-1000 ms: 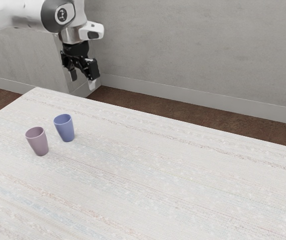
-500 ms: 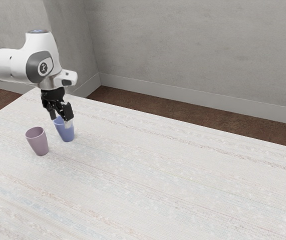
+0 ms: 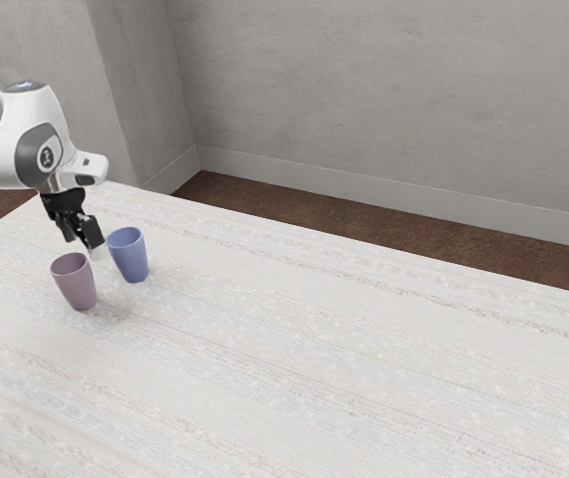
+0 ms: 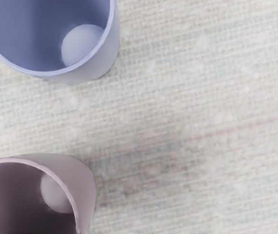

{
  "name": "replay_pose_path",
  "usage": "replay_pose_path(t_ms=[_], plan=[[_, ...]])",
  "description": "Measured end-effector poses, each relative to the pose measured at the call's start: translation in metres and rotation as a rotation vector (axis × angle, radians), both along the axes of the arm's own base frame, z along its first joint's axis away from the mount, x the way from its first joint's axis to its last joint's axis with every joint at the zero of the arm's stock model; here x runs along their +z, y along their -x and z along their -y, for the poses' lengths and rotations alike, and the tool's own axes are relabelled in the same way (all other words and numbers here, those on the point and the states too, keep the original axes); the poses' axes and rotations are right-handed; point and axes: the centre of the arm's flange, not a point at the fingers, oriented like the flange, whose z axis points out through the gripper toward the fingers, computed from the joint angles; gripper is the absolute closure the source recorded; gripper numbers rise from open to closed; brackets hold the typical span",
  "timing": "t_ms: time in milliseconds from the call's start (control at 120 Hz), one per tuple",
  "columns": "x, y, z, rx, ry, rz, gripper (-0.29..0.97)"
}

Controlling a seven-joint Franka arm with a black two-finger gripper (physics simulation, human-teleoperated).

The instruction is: Place the left cup onto the right cup

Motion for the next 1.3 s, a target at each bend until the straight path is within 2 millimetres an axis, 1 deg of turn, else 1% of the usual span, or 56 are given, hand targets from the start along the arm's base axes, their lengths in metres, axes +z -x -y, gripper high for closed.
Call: replay_pose_path(t_ms=[150,308,442,708,1300], plan=[[-0.018,0.003,-0.011,-0.014,0.000,-0.013,0.02],[-0.028,0.005,-0.015,-0.026,0.000,-0.010,0.02],[-0.037,0.011,-0.020,-0.008,0.021,-0.007,0.02],[-0.051,0.017,-0.023,0.014,0.050,0.005,0.02],[-0.084,0.007,-0.024,0.006,0.036,0.035,0.03]])
